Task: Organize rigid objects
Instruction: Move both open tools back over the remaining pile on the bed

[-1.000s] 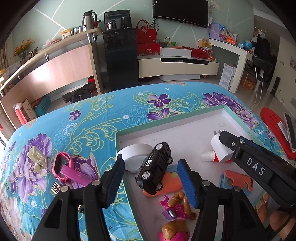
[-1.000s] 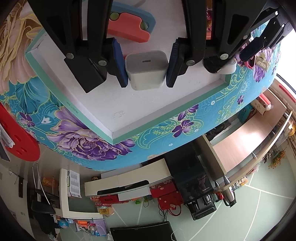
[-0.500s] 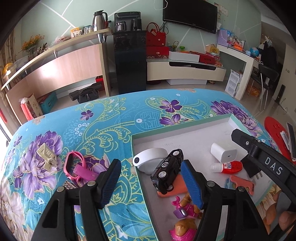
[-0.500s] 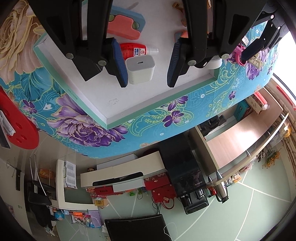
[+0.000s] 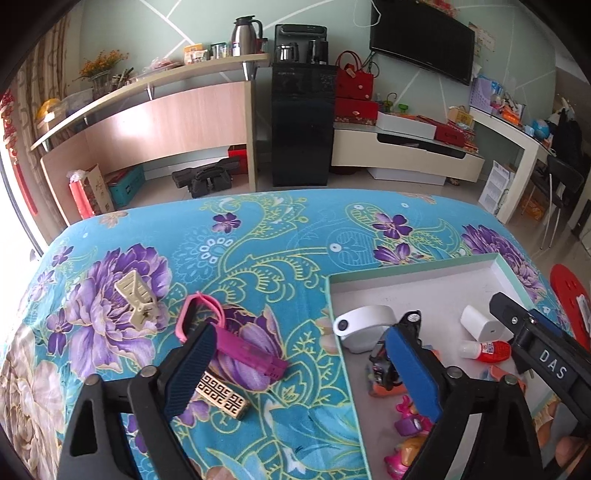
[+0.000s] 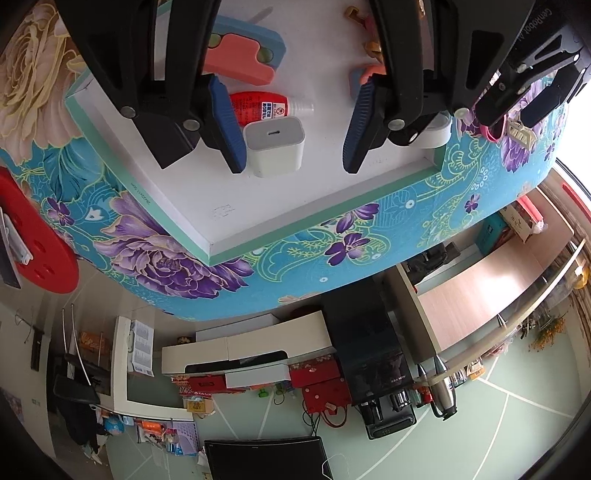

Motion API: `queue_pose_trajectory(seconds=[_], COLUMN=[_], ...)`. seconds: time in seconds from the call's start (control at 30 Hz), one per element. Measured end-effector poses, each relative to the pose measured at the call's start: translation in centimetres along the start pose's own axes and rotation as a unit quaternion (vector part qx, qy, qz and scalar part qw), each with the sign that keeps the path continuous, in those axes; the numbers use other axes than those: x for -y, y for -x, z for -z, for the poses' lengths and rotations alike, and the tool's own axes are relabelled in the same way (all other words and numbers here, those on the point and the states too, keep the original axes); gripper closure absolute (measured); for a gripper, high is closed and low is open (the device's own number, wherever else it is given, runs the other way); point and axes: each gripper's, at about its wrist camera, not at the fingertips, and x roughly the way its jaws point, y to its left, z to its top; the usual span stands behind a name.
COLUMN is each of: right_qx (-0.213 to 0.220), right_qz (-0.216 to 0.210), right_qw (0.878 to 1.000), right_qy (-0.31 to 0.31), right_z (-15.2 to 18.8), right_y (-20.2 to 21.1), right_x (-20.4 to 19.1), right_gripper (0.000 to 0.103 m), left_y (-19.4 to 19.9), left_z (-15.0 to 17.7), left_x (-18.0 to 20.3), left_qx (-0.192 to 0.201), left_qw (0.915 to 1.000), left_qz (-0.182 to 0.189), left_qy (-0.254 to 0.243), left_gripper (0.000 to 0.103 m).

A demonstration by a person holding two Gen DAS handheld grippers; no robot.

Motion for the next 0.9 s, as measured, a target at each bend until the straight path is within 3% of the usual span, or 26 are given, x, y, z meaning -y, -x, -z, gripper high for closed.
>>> queue_pose_trajectory(seconds=[0.03,0.1,0.3,0.43,0.77,0.9], right_qx=[0.001,0.004,-0.004,-0.017,-0.035,-0.026], right_qz=[0.001,0.003,0.012,0.021,0.022,0.004], right_qw=[1.000,1.000,1.000,0.999,0.998,0.998], right_qy=[0.002,0.008,0.027,0.035,0.054,0.062], right_z=[0.0,0.1,0.4,0.6,1.3,1.4], right_y=[0.0,0.1,-0.4,-0.8,-1.0,-0.3], right_x=[-0.1,-0.4,-1.5,-2.2,-4.4,-5.9], right_gripper=[0.026,0.023,0.021,0.021,0.020,0.020], left_y=[0.0,0.0,-1.4,-2.4,-2.1,-1.9], left_z=[-0.1,-0.1,0.5,1.3,1.9,2.1], left_x=[-0.6,-1.7,-5.0,-7.0,-10.3,-11.7], left_qx=[0.001,0.001,-0.042,-0.070,-0.079,-0.084], left_qw=[0.9999,0.9996,0.9945,0.9895,0.9828,0.9802], left_qz=[-0.007,-0.022,-0.077,-0.095,-0.118,-0.130], left_qy=[0.007,0.019,0.059,0.083,0.119,0.123], left_gripper=[0.000,0.000,0.000,0.000,0.000,0.000])
